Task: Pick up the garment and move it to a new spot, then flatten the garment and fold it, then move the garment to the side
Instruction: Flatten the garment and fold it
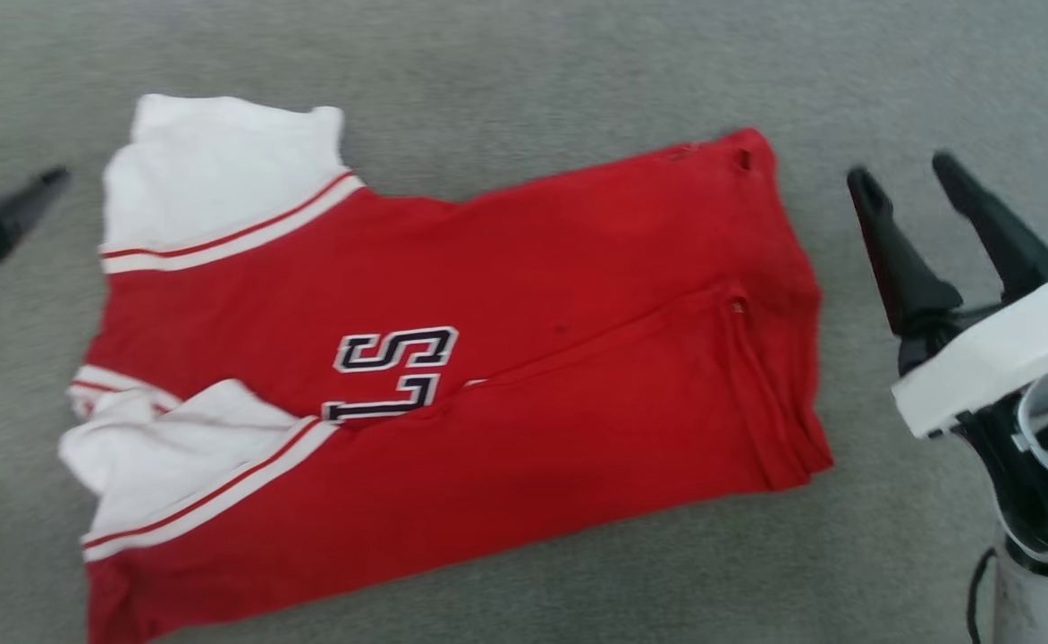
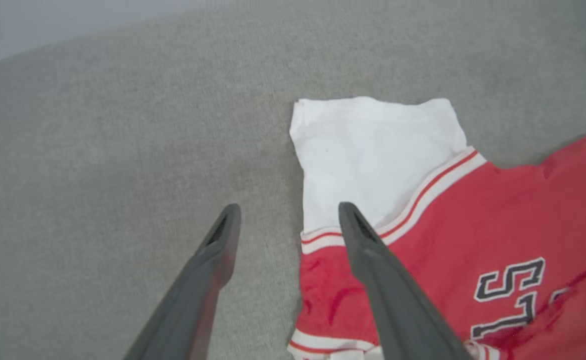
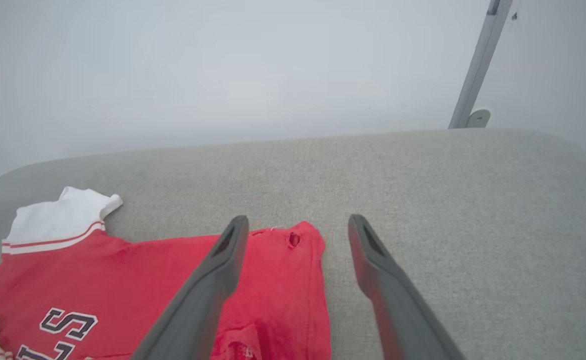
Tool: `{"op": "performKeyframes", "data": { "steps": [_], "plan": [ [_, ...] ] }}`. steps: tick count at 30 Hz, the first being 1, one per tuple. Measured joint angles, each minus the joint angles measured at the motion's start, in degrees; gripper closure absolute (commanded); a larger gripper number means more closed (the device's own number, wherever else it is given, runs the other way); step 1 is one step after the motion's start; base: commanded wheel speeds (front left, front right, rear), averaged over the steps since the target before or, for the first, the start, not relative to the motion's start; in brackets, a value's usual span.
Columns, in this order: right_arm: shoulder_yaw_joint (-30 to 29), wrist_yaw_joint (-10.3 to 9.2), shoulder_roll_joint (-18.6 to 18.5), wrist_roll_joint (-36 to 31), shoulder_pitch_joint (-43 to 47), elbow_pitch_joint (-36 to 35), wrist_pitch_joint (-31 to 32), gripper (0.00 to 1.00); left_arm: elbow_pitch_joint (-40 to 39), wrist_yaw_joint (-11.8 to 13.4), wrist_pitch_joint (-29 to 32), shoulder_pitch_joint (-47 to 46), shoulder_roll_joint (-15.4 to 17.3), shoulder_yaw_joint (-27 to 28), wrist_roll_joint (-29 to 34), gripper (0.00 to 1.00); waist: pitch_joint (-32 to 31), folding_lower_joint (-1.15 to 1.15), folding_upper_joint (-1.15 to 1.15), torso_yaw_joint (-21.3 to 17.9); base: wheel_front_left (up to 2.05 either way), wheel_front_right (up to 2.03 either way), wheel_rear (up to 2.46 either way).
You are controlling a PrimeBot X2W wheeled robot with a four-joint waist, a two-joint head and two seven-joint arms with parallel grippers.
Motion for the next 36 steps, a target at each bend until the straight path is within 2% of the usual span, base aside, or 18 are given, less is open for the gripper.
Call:
{"op": "performKeyframes", "data": {
  "steps": [3,10,19,24,25,26,28,29,36],
  "plan": [
    [0.91,0.0,0.13,1.32,-1.05,1.4,-5.92,0.0,3.88,-1.46,1.11,-2.64,-1.54,0.36,1.37,0.0,1.02,0.0,0.0,-1.98,0.0,0.0,0.0],
    [3.54,0.0,0.18,2.48,-1.13,3.82,-10.95,0.0,12.07,-3.94,2.91,-5.8,-4.45,0.56,2.11,0.0,2.94,0.0,0.0,-5.53,0.0,0.0,0.0],
    [6.03,0.0,0.2,3.42,-0.68,5.17,-12.24,0.0,21.05,-4.23,6.35,-6.84,-7.53,-0.23,1.35,0.0,5.33,0.0,0.0,-8.26,0.0,0.0,0.0],
    [7.53,0.0,0.22,3.27,-1.43,6.31,-10.18,0.0,23.54,-4.1,8.96,-7.78,-9.21,-1.02,1.31,0.0,5.99,0.0,0.0,-8.5,0.0,0.0,0.0],
    [7.7,0.0,0.2,3.27,-1.93,6.79,-9.43,0.0,23.86,-4.14,9.64,-8.02,-9.57,-1.37,1.51,0.47,6.12,0.0,0.0,-8.46,0.0,0.0,0.0],
    [8.0,0.0,0.18,3.21,-2.71,7.25,-8.72,0.0,24.01,-4.82,9.89,-8.4,-9.81,-1.64,2.02,1.0,6.25,0.0,0.0,-8.4,0.0,0.0,0.0],
    [8.86,0.0,0.2,2.35,-4.98,8.59,-6.7,0.0,24.81,-5.45,10.56,-9.16,-10.42,-1.94,2.24,1.0,6.57,0.0,0.0,-8.28,0.0,0.0,0.0],
    [9.22,0.0,0.23,2.69,-7.4,10.61,-5.11,0.0,25.41,-6.35,10.72,-10.03,-11.38,-2.02,2.59,1.0,6.93,0.0,0.0,-8.08,0.0,0.0,0.0],
    [10.63,0.0,0.21,1.15,-19.63,21.09,2.61,0.0,27.75,-8.26,9.82,-12.74,-14.84,-2.38,4.46,1.0,7.86,0.0,0.0,-6.56,0.0,0.0,0.0]
  ]
}}
